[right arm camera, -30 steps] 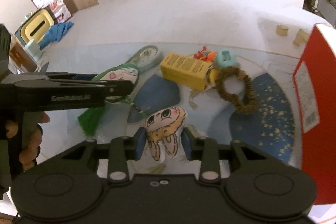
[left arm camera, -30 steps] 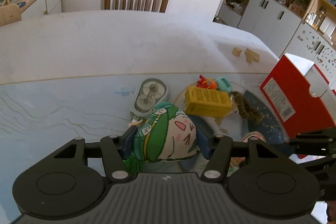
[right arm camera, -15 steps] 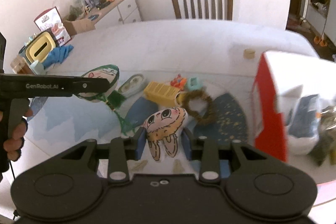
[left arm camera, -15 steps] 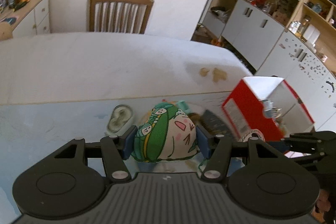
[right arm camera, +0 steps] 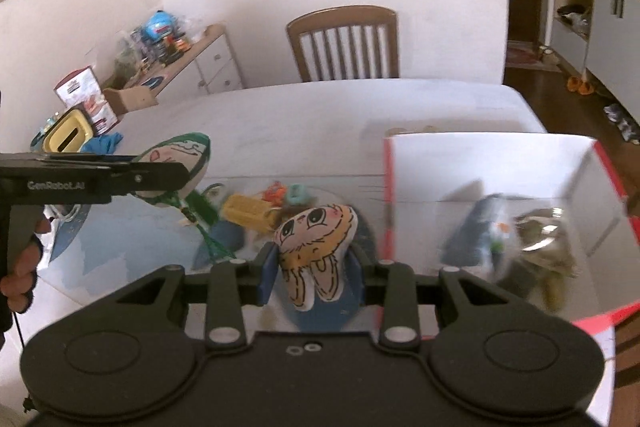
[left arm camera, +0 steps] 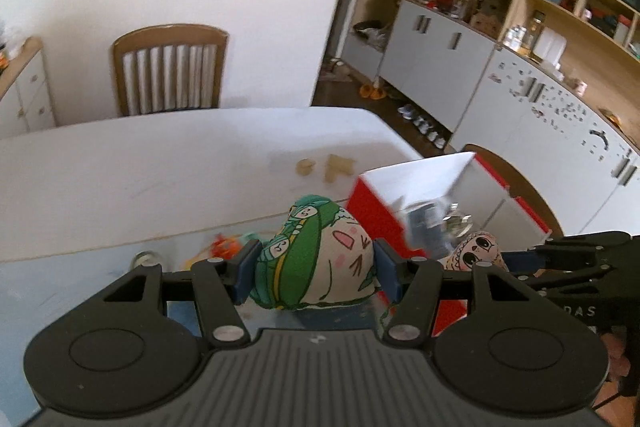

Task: Organize objects
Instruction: 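Carry both held pouches over the shoebox and lower them inside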

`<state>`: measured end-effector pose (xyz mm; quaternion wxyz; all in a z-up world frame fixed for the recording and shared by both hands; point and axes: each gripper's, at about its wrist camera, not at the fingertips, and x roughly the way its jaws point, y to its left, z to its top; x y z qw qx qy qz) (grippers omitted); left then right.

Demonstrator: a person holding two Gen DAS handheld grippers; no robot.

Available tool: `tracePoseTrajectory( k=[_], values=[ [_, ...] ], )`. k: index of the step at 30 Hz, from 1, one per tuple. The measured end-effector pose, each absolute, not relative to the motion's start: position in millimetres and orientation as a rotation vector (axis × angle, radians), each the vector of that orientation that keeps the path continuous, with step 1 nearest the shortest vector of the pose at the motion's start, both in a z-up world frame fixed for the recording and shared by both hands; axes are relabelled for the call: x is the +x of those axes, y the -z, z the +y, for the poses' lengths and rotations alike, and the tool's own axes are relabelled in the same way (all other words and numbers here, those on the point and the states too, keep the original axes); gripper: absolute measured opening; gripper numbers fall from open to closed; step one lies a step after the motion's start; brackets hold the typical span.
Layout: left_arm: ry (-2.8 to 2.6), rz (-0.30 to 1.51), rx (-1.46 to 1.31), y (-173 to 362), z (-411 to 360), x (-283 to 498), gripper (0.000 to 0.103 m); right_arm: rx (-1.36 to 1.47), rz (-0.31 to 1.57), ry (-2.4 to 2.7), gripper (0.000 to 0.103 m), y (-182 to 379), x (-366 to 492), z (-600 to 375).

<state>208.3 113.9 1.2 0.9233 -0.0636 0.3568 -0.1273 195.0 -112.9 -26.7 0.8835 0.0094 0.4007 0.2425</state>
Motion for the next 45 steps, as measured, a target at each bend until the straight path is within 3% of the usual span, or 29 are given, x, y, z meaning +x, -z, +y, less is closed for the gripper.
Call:
tracePoseTrajectory(
  k=[21,45],
  values=[
    [0.4,0.736,-0.047,-15.2,-56.4,274.6,0.059,0.054,0.8,-0.351,0.035,35.8,232.2,-264.4],
    [0.23,0.924,0.097,78.4,-110.2,351.1,0.06,-0.062,0.951,-0.426,0.036,100.3,284.6,-266.2]
  ],
)
